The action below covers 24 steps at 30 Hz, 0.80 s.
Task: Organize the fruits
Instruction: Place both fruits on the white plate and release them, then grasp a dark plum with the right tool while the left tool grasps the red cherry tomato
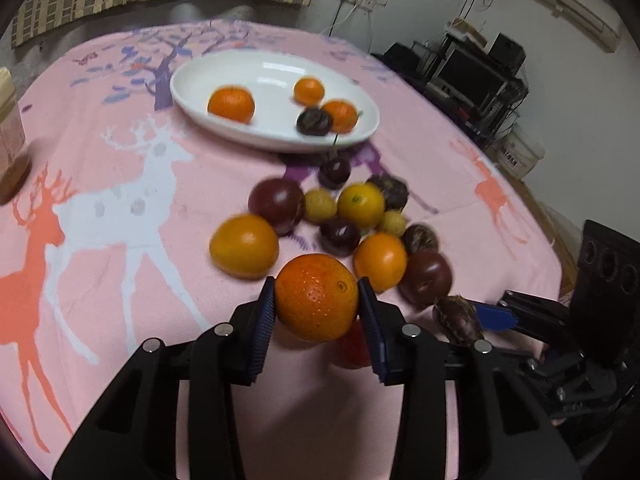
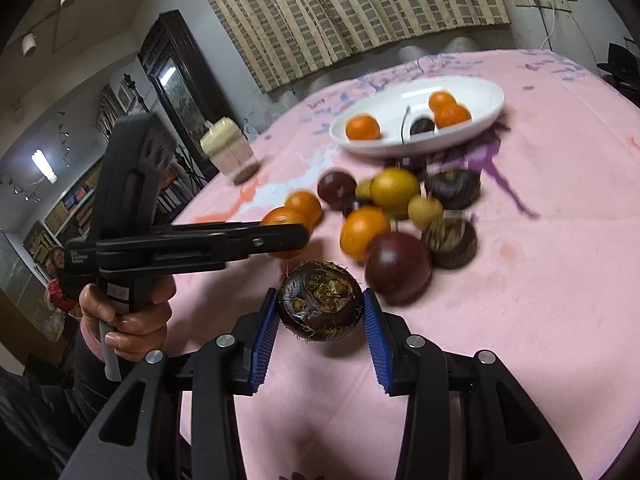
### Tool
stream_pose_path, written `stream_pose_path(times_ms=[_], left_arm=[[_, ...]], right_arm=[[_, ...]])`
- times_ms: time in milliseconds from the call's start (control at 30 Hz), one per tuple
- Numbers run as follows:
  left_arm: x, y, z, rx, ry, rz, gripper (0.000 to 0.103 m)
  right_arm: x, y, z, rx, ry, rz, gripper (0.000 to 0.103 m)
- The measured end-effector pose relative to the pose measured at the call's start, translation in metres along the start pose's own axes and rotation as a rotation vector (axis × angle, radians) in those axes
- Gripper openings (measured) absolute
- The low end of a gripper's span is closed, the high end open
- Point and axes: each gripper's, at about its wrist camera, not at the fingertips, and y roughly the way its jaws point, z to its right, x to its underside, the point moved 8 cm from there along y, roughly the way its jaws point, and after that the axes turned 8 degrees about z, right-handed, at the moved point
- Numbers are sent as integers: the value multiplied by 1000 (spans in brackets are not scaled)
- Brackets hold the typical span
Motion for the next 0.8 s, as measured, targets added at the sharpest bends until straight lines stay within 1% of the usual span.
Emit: stream_pose_path(times_ms=[67, 133, 167, 233, 300, 367, 467, 500, 567, 600, 633, 700, 733, 767, 800], left_arm=[[-24, -10, 0, -4, 12, 51, 39], [-56, -14, -1, -27, 36, 109, 39], [-71, -12, 0, -32, 42, 128, 39], [-104, 1, -3, -49, 42, 158, 39], [-130, 19, -11, -103, 41, 180, 40], [-150, 47, -20, -158, 32, 169, 40], [-160, 78, -33, -196, 18, 136, 40], [-160, 86, -36, -213, 14, 121, 40], [-156, 92, -40, -221, 21, 101, 41], [-155, 91, -40, -220, 27, 103, 51], [-155, 86, -40, -236, 30, 124, 71], [-159, 70, -42, -280, 27, 195, 91], [-160, 58, -41, -299, 31, 238, 94], [-159, 51, -41, -308, 37, 255, 95], [-156, 45, -41, -317, 41, 267, 96]], right_arm=[[-25, -5, 3, -5, -10, 38, 42], [-61, -6, 10, 25, -35, 102, 42], [-76, -4, 14, 48, -48, 128, 42], [-110, 9, 31, 120, -76, 171, 42], [-137, 28, 50, 180, -83, 182, 42], [-161, 54, 76, 256, -78, 188, 42], [-178, 88, 103, 339, -93, 160, 42], [-179, 96, 107, 345, -96, 151, 42], [-180, 109, 115, 334, -90, 127, 44], [-179, 110, 118, 325, -88, 114, 47], [-176, 110, 117, 309, -90, 100, 57], [-173, 105, 114, 302, -108, 103, 59], [-172, 100, 112, 306, -121, 115, 64], [-170, 97, 109, 304, -128, 122, 68], [-168, 94, 106, 300, -127, 127, 68]])
